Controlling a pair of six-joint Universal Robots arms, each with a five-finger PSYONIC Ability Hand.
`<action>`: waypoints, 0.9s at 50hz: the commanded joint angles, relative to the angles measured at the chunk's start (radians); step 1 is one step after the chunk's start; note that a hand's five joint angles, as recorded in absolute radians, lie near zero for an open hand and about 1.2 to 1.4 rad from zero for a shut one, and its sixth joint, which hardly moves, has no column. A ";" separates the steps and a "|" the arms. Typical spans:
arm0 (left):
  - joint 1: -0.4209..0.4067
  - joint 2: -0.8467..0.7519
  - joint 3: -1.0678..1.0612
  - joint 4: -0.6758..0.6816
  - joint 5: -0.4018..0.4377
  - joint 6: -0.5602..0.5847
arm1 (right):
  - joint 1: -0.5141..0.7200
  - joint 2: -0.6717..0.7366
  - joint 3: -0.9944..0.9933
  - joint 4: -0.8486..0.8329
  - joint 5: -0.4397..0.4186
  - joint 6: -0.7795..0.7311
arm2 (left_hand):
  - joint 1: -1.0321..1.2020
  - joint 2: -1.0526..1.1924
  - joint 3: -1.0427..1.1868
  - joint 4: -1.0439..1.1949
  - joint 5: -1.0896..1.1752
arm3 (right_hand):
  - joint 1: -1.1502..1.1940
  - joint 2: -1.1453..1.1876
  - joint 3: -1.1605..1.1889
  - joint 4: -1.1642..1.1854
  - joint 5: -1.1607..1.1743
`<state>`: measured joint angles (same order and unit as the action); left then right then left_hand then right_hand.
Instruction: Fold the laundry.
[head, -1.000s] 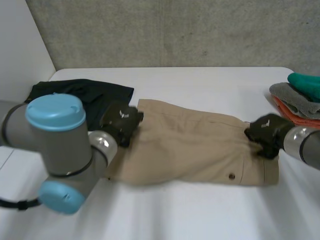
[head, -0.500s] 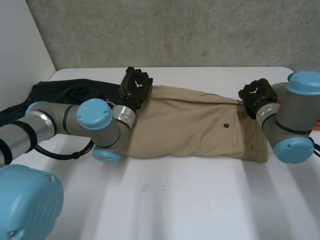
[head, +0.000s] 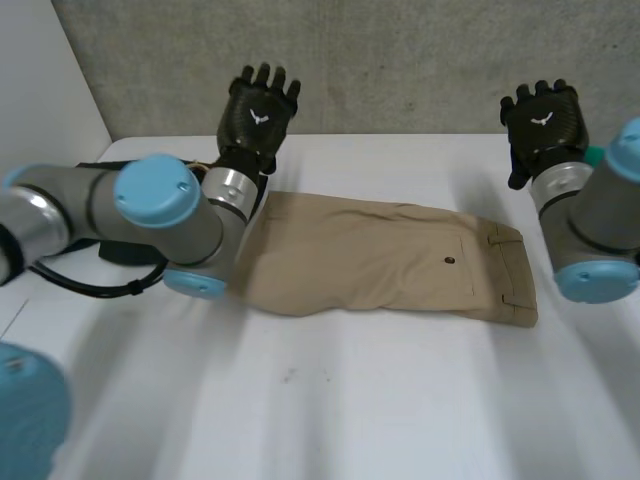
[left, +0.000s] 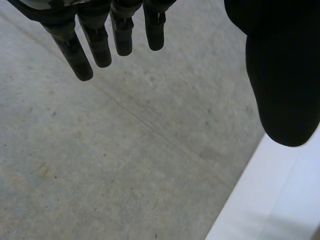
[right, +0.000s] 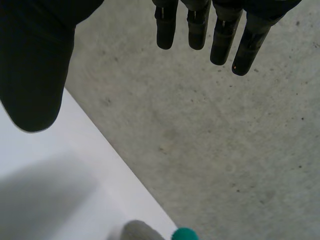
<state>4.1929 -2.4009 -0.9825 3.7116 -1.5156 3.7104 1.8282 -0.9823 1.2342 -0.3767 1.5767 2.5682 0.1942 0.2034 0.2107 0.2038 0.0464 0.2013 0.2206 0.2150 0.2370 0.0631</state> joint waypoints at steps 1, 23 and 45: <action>-0.014 0.280 -0.335 -0.013 -0.012 -0.139 | -0.009 -0.179 0.137 0.390 -0.090 0.147 | -0.020 -0.029 -0.036 -0.029 -0.046 | 0.197 0.178 0.184 0.162 0.161; -0.076 0.427 -0.696 0.016 -0.005 -0.262 | -0.093 -0.064 0.415 0.170 -0.153 0.121 | -0.020 -0.029 -0.036 -0.029 -0.046 | 0.365 0.346 0.351 0.329 0.329; -0.071 0.463 -0.711 0.014 -0.012 -0.260 | -0.291 -0.246 0.461 0.180 -0.139 -0.207 | -0.020 -0.029 -0.036 -0.029 -0.046 | 1.195 1.176 1.181 1.159 1.159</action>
<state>4.1188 -1.9656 -1.6904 3.7267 -1.5237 3.4500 1.6125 -1.1616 1.6773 -0.1964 1.4409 2.5477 0.1942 0.2033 0.2107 0.2049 0.0464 0.9273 1.1646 1.1814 1.1868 0.9487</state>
